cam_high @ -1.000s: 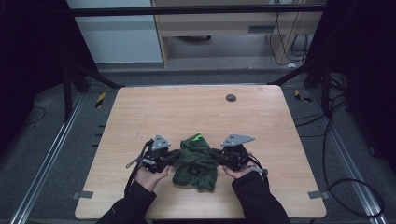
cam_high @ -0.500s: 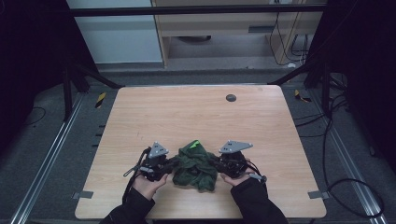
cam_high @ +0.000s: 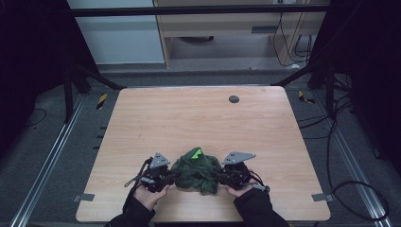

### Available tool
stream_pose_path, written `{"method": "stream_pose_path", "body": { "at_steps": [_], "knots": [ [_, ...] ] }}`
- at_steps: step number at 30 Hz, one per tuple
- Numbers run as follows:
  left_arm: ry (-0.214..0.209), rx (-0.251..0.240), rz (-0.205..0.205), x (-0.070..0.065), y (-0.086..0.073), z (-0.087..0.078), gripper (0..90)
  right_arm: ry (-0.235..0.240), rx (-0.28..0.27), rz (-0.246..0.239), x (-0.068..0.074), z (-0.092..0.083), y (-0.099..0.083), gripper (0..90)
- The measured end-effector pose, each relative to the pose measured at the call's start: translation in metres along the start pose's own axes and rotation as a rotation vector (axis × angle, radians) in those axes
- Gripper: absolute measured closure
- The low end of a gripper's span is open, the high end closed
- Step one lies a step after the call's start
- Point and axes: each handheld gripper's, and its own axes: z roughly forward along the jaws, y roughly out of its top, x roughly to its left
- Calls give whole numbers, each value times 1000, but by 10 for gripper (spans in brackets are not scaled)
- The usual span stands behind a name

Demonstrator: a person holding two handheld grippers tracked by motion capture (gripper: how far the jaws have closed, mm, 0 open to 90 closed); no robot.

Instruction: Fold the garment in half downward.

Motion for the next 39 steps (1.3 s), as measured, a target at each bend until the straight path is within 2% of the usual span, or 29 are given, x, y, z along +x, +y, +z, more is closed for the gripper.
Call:
{"method": "stream_pose_path", "body": {
  "at_steps": [9,21,25,29,32,39],
  "knots": [
    [-11,39,-3,-1,-10,3,847,15,24,8,3,3,-12,825],
    [-18,73,9,-3,-15,10,847,-8,53,12,1,7,-18,816],
    [-20,66,7,-4,-14,10,834,-16,61,19,1,8,-19,801],
    [-17,42,-2,-3,-12,5,782,-15,51,23,1,6,-17,763],
    [-13,20,1,-3,-9,0,726,-13,32,23,1,2,-14,731],
    [13,-39,-5,3,0,-14,695,-32,-14,31,-3,-9,-6,702]
  ]
}}
